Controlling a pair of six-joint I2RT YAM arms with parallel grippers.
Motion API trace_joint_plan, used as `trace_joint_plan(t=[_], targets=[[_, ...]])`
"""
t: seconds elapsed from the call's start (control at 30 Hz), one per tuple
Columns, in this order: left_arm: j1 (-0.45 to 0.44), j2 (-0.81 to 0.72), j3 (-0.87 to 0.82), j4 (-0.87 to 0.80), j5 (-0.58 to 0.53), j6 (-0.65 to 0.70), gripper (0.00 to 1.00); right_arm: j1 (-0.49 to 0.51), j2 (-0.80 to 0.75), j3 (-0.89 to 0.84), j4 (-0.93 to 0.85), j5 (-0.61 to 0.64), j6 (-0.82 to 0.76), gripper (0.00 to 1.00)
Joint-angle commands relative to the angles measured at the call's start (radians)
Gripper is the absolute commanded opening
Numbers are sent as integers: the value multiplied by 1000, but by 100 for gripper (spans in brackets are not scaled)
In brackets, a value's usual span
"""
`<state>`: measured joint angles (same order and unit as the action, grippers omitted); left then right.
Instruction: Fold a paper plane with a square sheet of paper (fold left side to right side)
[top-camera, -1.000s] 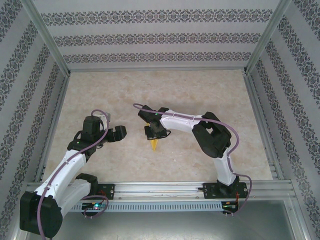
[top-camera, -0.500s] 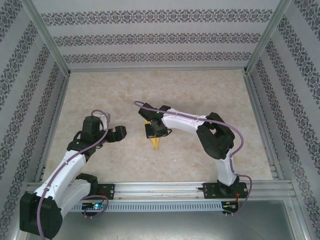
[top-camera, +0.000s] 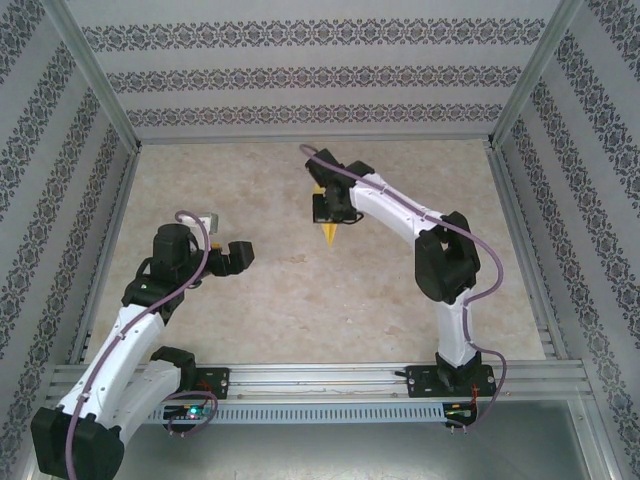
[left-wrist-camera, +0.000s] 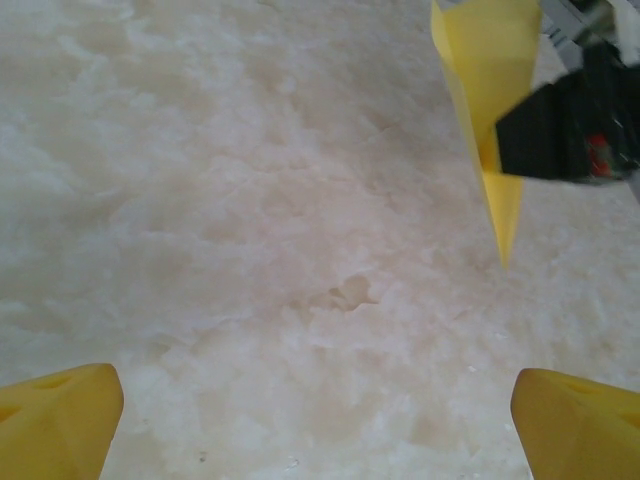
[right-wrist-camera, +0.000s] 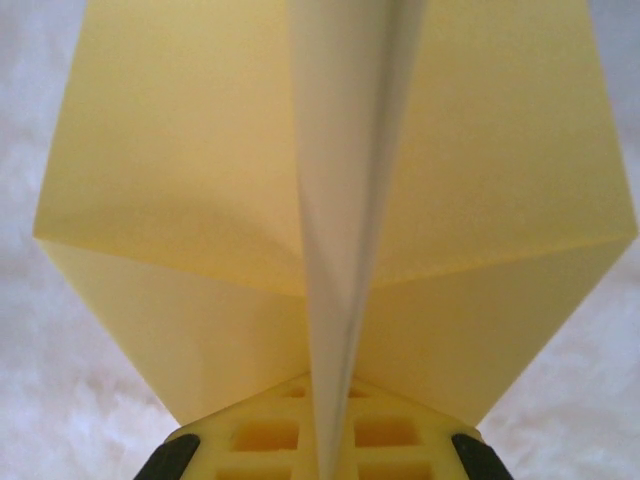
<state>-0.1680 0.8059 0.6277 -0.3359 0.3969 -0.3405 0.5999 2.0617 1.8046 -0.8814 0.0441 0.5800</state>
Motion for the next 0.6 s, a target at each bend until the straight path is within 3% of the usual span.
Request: trace_joint_plan(t=[0.0,0.37,0.57], targets=[[15,-11,53,-71,59,32,100,-32,73,74,-56,-24,-44,0],[18,-37,72,-138,57,44,100,-96,373,437,-230,-41,-115,0],[18,-40,69,-172,34,54,100,-111,444,494,-248,-44,-104,0]])
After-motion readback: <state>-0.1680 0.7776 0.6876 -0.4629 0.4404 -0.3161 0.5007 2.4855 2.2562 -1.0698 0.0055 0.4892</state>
